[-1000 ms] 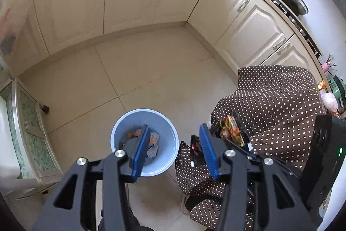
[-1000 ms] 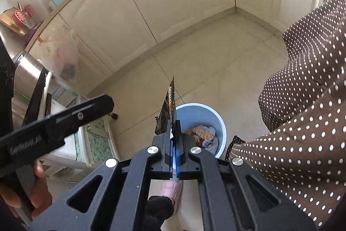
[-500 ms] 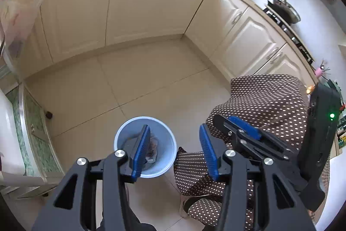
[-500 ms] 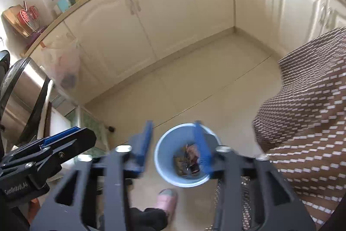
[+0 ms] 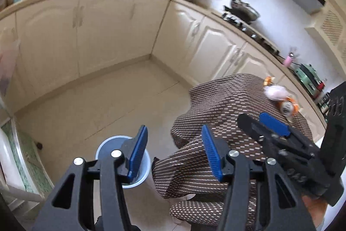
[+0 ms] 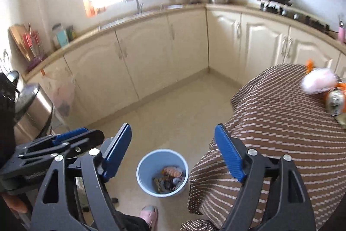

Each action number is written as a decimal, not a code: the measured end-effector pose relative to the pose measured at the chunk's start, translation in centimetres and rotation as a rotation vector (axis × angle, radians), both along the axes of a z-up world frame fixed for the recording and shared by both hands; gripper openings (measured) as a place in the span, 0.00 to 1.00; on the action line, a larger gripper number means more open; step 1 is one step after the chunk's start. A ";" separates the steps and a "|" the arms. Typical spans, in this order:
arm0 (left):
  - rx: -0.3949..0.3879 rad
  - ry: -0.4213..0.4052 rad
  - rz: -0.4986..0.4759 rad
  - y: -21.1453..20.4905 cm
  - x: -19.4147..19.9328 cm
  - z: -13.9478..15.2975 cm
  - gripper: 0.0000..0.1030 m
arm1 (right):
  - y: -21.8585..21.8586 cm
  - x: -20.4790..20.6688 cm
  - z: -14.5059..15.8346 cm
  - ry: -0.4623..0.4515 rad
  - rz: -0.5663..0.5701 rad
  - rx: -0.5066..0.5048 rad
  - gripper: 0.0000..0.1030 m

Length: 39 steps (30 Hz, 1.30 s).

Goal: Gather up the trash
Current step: 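Move both tools back to the table toward the white bag and orange can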

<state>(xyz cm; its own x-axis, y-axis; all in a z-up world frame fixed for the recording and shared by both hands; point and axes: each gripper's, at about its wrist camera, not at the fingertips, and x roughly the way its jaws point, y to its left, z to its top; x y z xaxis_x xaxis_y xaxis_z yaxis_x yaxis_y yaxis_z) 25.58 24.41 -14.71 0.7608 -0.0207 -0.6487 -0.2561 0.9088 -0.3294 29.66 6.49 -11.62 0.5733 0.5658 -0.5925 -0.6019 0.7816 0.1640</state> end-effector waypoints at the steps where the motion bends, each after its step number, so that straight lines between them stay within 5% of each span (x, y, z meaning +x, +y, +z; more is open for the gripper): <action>1: 0.010 -0.010 -0.015 -1.0 -0.2 0.6 0.52 | -1.0 -0.3 0.6 -0.010 -0.011 0.008 0.75; 12: 0.084 -0.060 -0.188 -11.8 1.9 4.3 0.62 | -13.8 -0.1 4.1 -0.065 -0.175 0.078 0.85; 24: 0.090 0.004 -0.442 -24.5 9.7 3.0 0.63 | -29.4 2.9 2.6 -0.015 -0.491 0.109 0.93; 30: 0.124 0.030 -0.516 -29.3 14.4 2.3 0.63 | -33.1 5.2 1.2 0.022 -0.559 0.123 0.93; 37: 0.168 0.024 -0.485 -29.8 18.3 2.4 0.63 | -33.0 10.9 0.6 0.085 -0.531 0.186 0.92; 39: 0.173 0.026 -0.465 -29.2 19.6 2.3 0.63 | -32.1 12.9 0.4 0.111 -0.505 0.200 0.81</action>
<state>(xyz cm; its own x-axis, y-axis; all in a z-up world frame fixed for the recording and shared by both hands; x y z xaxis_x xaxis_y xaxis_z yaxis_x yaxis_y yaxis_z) 45.14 -4.74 -12.37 0.6804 -0.2443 -0.6910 0.1834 0.9696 -0.1622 42.51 -25.57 -11.27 0.7432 0.3440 -0.5739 -0.1307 0.9158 0.3797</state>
